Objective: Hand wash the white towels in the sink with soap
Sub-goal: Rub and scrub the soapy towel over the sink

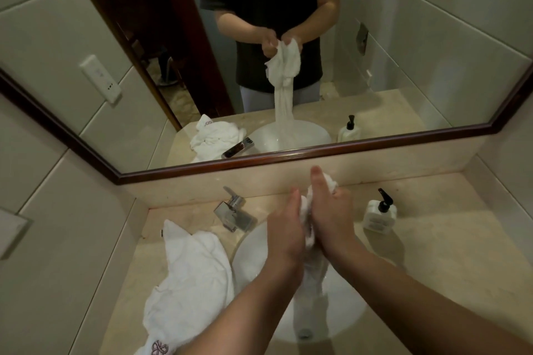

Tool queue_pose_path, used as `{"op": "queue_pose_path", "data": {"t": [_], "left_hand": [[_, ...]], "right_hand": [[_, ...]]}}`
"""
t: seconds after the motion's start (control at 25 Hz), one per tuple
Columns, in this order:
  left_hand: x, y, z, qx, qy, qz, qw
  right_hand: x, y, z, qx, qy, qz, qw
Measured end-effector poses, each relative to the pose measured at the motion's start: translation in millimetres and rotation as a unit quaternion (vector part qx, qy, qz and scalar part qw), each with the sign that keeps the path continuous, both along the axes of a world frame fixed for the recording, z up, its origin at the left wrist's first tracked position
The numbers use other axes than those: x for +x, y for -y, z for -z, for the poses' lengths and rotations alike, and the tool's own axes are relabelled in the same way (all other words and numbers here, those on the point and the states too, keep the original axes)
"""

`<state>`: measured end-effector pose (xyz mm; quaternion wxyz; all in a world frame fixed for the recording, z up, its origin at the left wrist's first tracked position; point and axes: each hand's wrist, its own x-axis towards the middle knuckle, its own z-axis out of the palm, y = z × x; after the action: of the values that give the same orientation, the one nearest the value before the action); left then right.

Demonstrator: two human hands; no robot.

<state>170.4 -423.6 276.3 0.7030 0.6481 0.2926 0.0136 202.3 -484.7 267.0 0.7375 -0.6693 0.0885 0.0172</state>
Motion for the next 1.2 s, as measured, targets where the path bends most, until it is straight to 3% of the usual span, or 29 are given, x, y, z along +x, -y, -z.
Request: {"op": "queue_pose_path", "data": {"t": [0.2,0.36,0.48,0.6,0.76,0.88,1.04,1.16,1.2], "left_hand": [[10.0,-11.3,-2.7,0.055,0.043,-0.087,0.994],[13.8,-11.4,2.3,0.128,0.076,-0.043,0.988],[18.0,-17.6,4.0,0.082,0.043,-0.081,0.992],[13.1,-14.0,6.0,0.102,0.085,0.004,0.991],[20.4,-13.8,6.0,0.08,0.059,-0.054,0.994],[15.3,-5.9,10.1,0.082,0.062,0.019,0.995],[21.3,-15.3,10.1,0.109,0.021,-0.027,0.993],[17.1,-5.1,11.9,0.06,0.037,0.018,0.997],[18.2,-5.2,11.6,0.061,0.026,0.002,0.998]], "right_hand": [[-19.9,-10.1,-1.4,-0.017,0.071,-0.107,0.992],[-1.6,-13.5,-1.0,-0.003,0.088,-0.029,0.996],[-14.2,-17.4,4.8,-0.005,0.093,-0.091,0.991],[2.2,-13.1,7.4,-0.008,0.074,-0.022,0.997],[-3.9,-15.9,10.2,-0.026,0.096,-0.092,0.991],[11.2,-6.0,12.0,-0.035,0.058,-0.021,0.998],[-6.3,-8.2,11.7,-0.05,0.096,-0.122,0.987],[8.2,-3.7,10.7,-0.049,0.077,-0.012,0.996],[4.4,-4.6,12.6,-0.046,0.075,-0.017,0.996]]}}
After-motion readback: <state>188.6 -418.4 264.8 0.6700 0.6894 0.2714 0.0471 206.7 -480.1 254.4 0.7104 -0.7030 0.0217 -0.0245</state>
